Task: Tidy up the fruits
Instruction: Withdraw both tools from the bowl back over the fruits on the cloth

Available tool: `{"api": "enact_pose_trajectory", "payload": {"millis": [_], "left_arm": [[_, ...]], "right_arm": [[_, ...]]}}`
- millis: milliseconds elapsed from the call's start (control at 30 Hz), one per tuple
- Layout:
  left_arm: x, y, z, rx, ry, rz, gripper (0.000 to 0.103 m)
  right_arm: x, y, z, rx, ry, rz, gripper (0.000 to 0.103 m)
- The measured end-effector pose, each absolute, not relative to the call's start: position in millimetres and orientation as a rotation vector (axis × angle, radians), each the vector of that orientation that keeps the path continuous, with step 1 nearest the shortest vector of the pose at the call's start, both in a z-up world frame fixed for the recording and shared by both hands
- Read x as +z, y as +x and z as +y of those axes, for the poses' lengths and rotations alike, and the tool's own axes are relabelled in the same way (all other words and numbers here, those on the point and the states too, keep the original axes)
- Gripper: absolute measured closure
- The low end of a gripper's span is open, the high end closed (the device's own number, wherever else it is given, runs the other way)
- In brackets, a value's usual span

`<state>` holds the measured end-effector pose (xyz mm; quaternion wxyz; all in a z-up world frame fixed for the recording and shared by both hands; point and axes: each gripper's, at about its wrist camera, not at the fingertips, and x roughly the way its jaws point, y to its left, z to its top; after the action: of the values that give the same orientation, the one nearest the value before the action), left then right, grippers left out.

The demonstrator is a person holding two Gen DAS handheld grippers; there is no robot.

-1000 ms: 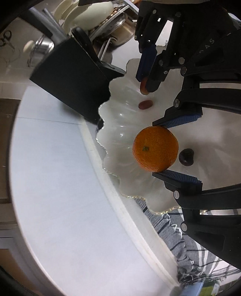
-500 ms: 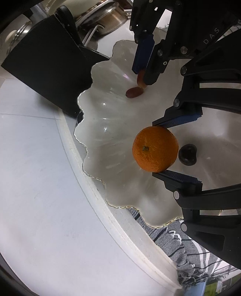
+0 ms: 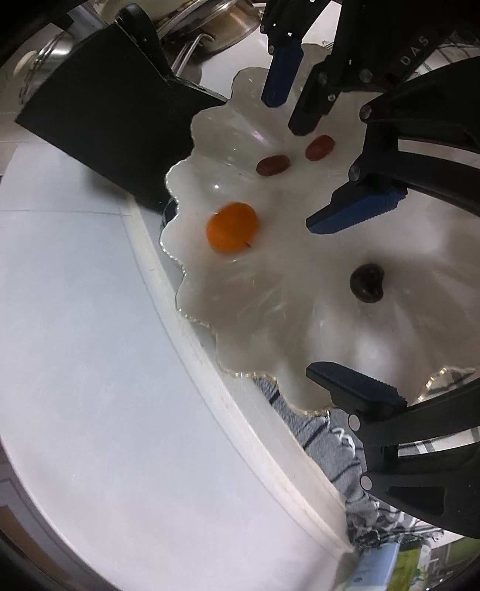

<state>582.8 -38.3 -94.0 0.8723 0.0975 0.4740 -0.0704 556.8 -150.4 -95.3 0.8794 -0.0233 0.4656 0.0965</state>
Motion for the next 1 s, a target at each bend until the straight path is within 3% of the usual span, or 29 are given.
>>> {"api": "enact_pose_trajectory", "payload": {"millis": [333,1000], "left_arm": [[-57.6,547.1,-27.4,-0.09,0.212,0.876,0.025],[7.3,442.0,-9.9,-0.08,0.162,0.696,0.023]], "right_arm": [[-65.8,524.3,-156.1,0.22,-0.017,0.883,0.069],[-3.5,429.1,-156.0,0.246,-0.022,0.678,0.069]]}}
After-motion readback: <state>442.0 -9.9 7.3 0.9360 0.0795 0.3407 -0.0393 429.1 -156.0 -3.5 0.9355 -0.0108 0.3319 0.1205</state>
